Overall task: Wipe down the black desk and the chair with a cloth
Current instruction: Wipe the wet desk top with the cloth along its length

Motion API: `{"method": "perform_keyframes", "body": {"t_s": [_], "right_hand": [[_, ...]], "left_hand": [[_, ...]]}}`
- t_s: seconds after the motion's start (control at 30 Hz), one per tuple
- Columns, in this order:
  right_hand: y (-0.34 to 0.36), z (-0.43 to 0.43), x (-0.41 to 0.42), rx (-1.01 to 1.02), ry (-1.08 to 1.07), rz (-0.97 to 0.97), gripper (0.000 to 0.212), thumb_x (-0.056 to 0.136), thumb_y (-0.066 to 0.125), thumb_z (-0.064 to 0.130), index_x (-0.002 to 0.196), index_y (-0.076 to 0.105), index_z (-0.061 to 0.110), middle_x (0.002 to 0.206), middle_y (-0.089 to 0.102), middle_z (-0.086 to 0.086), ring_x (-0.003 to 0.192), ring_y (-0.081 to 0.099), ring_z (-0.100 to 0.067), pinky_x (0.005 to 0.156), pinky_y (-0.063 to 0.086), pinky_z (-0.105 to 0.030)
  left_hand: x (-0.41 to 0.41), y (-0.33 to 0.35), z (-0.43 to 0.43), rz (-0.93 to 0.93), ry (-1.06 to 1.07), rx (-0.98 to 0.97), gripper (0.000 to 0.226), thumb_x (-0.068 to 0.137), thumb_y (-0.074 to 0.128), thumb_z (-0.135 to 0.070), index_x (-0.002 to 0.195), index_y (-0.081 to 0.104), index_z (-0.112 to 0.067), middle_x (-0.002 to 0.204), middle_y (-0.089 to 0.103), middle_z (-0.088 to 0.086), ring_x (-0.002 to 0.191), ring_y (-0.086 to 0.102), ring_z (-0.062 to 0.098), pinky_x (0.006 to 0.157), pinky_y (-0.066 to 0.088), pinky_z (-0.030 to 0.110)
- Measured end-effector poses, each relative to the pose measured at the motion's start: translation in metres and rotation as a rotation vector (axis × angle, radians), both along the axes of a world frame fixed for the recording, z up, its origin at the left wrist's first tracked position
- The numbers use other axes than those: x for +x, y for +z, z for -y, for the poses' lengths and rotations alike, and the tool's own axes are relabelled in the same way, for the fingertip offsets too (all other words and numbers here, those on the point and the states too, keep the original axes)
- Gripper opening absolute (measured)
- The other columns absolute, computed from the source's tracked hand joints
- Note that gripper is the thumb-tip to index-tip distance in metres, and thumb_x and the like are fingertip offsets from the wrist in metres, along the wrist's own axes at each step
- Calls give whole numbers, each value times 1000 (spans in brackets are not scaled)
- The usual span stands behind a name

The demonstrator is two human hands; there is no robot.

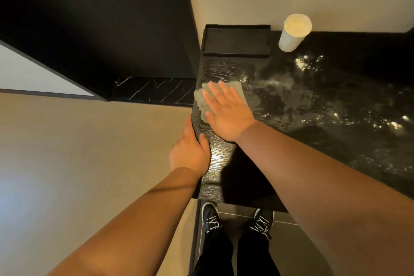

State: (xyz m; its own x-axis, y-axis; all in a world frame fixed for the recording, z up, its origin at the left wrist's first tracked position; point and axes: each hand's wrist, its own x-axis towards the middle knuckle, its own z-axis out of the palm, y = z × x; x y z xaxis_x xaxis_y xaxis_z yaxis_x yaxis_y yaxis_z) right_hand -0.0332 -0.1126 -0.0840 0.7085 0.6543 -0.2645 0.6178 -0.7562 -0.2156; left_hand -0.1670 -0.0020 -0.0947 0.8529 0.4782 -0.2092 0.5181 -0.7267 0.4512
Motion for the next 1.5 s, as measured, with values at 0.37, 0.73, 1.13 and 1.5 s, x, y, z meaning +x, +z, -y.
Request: {"method": "perform_keyframes", "body": {"t_s": [0.37,0.73,1.13,1.5], "right_hand": [[2,33,-22,-17,389,13,68,103,31,50,166,17,27,175,4,-3,161,-1,-28,130,-1,-47],[5,24,-26,29,361,11,65,103,30,50,164,25,31,175,5,-1,161,-1,-27,130,-1,-47],[6,-3,43,-73,130,14,68,106,14,53,167,-1,26,174,-14,-1,159,-17,-26,129,-8,-46],[-2,19,29,-28,290,8,77,101,11,66,167,1,27,175,-10,-1,159,-16,-25,129,-9,-46]], "left_hand": [[4,0,-2,-80,68,-72,65,105,42,-34,166,19,-30,127,70,13,100,69,38,80,46,40],[2,8,0,-169,102,2,72,102,38,-33,168,16,-16,119,72,18,98,69,43,85,50,45],[1,10,3,-81,30,55,69,107,39,-53,165,24,-20,131,69,8,97,71,30,77,52,38],[3,8,3,-54,32,47,72,106,44,-51,168,16,-27,135,68,6,102,71,29,77,50,37]]}}
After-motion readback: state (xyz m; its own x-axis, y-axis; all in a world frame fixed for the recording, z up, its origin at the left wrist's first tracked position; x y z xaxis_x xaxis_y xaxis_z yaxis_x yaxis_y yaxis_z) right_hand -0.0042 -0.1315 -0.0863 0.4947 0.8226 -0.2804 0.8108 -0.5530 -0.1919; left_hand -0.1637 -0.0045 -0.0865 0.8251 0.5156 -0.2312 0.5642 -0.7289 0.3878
